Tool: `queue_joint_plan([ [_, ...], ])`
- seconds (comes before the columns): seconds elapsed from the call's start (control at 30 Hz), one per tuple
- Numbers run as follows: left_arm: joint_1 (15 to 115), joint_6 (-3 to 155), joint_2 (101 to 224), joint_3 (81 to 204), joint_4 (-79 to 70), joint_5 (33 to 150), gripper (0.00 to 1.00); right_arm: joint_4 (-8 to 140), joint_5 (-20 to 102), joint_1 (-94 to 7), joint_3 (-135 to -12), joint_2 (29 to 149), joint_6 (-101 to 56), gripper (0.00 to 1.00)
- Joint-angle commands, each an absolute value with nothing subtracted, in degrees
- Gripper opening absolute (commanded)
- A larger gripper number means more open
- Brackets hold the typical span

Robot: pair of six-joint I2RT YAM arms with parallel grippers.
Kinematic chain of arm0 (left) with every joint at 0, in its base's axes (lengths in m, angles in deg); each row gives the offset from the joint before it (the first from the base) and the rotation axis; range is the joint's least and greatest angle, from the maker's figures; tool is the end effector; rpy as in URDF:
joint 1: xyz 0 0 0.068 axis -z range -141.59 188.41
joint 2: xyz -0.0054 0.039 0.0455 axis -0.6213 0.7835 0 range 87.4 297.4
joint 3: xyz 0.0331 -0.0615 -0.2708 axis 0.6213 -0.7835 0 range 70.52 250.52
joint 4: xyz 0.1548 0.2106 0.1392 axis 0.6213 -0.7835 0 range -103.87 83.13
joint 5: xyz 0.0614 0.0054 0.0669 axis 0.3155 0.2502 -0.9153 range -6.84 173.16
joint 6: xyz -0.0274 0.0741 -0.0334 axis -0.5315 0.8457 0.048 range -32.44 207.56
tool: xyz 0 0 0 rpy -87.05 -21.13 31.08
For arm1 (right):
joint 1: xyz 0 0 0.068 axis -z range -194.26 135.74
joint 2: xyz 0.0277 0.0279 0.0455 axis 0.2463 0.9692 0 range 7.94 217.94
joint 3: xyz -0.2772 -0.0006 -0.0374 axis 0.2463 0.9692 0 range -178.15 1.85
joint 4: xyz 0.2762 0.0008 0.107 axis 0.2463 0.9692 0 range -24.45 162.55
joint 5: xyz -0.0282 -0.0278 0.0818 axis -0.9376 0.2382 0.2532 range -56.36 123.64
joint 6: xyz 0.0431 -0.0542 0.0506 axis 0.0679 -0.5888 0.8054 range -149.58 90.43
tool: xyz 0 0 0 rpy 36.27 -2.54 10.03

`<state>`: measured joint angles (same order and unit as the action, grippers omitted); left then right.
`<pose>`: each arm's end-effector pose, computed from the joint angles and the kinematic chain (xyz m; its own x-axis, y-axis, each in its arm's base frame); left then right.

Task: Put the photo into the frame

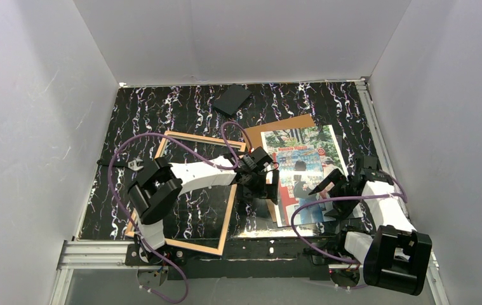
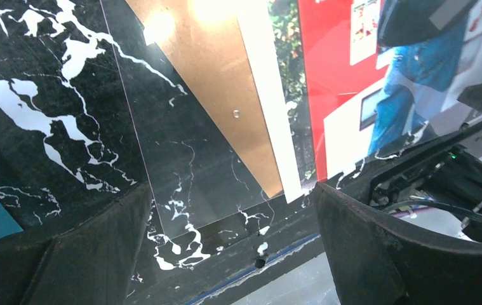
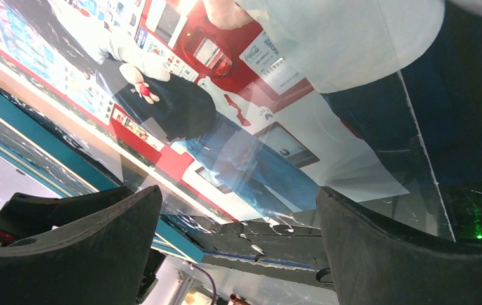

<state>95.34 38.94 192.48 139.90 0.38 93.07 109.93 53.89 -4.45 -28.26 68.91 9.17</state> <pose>0.2537 -0.4134 0.1888 -0.8532 -0.0442 -0.5196 0.4052 0.5711 -0.7139 0.1996 -0.0081 0.1174 -0.6975 0.7165 0.0108 0.6533 0.6296 0.4205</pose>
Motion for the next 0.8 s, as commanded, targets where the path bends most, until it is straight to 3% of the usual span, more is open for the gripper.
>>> queue_joint_plan([
  [0.0,95.7,40.0,186.3,137.5,-1.1,93.3,1.00,112.5,52.6,-4.2,-30.2,67.0,7.6,1.00],
  [0.23,95.7,40.0,186.0,137.0,-4.0,90.2,1.00,113.2,47.6,-4.2,-32.2,64.5,9.9,1.00],
  [0.77,93.2,39.6,190.8,137.7,-5.4,88.5,1.00,117.1,25.0,-4.1,-42.1,73.0,11.6,1.00],
])
